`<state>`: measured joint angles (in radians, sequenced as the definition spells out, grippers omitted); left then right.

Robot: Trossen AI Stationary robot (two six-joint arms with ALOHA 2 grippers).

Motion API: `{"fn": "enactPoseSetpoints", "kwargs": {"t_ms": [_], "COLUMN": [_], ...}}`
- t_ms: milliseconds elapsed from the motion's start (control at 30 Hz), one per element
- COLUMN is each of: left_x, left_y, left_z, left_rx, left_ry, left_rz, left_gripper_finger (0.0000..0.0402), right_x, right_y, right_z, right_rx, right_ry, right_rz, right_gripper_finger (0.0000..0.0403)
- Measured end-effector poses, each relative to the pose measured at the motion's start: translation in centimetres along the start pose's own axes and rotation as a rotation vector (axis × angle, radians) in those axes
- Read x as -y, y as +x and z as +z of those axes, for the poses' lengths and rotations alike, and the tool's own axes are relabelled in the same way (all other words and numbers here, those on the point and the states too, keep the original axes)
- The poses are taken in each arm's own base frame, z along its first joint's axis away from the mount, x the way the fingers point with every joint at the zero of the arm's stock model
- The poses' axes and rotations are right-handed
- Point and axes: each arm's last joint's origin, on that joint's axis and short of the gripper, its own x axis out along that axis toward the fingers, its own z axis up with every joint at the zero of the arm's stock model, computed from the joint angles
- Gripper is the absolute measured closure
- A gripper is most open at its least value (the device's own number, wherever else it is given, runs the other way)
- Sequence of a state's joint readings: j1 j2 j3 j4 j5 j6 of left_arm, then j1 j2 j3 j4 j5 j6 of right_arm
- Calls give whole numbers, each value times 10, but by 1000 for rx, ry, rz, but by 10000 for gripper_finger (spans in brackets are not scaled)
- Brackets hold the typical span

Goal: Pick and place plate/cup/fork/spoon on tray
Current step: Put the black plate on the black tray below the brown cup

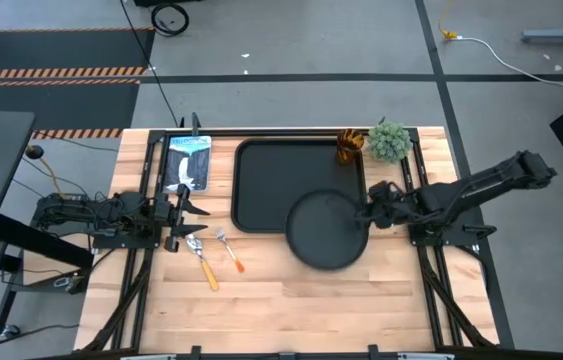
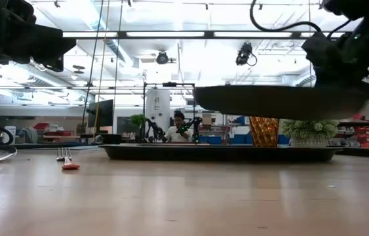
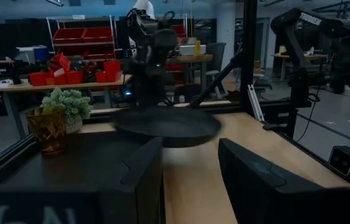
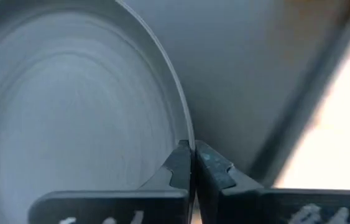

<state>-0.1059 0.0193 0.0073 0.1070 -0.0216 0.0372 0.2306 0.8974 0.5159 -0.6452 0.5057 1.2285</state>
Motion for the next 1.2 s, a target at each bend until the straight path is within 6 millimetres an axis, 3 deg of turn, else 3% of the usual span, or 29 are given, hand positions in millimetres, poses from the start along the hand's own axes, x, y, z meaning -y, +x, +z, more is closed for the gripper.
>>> {"fn": "enactPoseSetpoints", "kwargs": {"t_ms": [267, 533, 733, 933, 1200], "left_x": [0, 0, 0, 0, 0], "left_y": [0, 0, 0, 0, 0], "left_z": [0, 0, 0, 0, 0], "left_rx": [0, 0, 0, 0, 0], "left_ry": [0, 0, 0, 0, 0], "left_rz": [0, 0, 0, 0, 0], "left_gripper_finger": [234, 234, 234, 234, 234], "right_x": [18, 26, 31, 34, 35], "right_y": [2, 21, 41, 50, 44], "right_z": [21, 33, 39, 38, 39], "right_rx": [177, 190, 100, 59, 38], "right_ry": [110, 141, 162, 140, 67], "right_rz": [-156, -296, -363, -413, -400], "right_gripper_finger": [393, 392, 390, 358, 306]}}
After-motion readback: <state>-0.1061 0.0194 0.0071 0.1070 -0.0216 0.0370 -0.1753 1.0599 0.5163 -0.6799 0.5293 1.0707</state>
